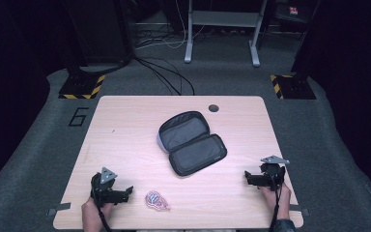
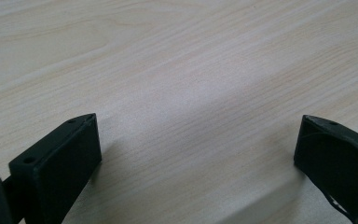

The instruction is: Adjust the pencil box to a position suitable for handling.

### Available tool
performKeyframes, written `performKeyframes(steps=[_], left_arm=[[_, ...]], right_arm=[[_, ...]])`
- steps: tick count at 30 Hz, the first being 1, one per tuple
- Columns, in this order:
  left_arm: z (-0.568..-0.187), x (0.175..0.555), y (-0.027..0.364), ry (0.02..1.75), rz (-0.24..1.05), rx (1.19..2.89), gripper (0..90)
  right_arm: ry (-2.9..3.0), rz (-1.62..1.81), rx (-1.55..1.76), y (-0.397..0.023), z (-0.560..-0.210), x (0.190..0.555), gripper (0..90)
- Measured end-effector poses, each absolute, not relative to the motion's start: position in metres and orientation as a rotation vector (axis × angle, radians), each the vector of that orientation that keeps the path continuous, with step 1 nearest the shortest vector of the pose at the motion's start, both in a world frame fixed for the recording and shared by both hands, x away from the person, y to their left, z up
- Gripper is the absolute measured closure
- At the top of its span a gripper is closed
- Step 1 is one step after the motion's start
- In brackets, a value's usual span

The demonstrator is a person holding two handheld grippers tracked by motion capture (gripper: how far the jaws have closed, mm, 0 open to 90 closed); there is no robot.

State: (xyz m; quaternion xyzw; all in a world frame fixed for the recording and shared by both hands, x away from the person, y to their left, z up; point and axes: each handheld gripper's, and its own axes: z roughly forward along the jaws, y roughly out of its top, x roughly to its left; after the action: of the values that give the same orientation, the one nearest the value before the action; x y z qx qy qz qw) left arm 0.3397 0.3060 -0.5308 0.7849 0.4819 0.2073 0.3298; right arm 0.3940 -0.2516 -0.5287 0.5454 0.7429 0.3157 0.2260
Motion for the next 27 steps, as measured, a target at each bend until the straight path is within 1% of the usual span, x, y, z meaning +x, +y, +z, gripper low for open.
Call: performKeyframes(steps=[5,11,13,15,16,18,22,26,27], left_arm=[[-0.531,0.34,0.306,1.265,0.543,2.05,0.5],[-0.53,0.348,0.309,1.206,0.52,2.091,0.4],[-0.526,0.356,0.313,1.222,0.466,2.087,0.2],[-0.525,0.359,0.313,1.225,0.465,2.059,0.3],[-0.521,0.363,0.313,1.225,0.436,2.059,0.3],[-0.518,0.367,0.313,1.214,0.454,2.054,0.3],[-0.505,0.379,0.309,1.182,0.453,2.064,4.7],[-0.487,0.399,0.3,1.124,0.462,2.075,5.9],[-0.487,0.399,0.3,1.124,0.462,2.075,6.4]], right_arm=[[2.065,0.876,1.486,-0.252,-0.529,0.396,0.0],[2.083,0.867,1.471,-0.253,-0.529,0.397,0.0],[2.082,0.866,1.468,-0.253,-0.529,0.397,0.0],[2.081,0.868,1.47,-0.253,-0.529,0.397,0.0],[2.081,0.868,1.471,-0.253,-0.528,0.397,0.0],[2.082,0.868,1.471,-0.253,-0.529,0.397,0.0],[2.083,0.866,1.468,-0.253,-0.528,0.397,0.0],[2.081,0.868,1.47,-0.253,-0.529,0.397,0.0],[2.083,0.867,1.468,-0.253,-0.529,0.397,0.0]])
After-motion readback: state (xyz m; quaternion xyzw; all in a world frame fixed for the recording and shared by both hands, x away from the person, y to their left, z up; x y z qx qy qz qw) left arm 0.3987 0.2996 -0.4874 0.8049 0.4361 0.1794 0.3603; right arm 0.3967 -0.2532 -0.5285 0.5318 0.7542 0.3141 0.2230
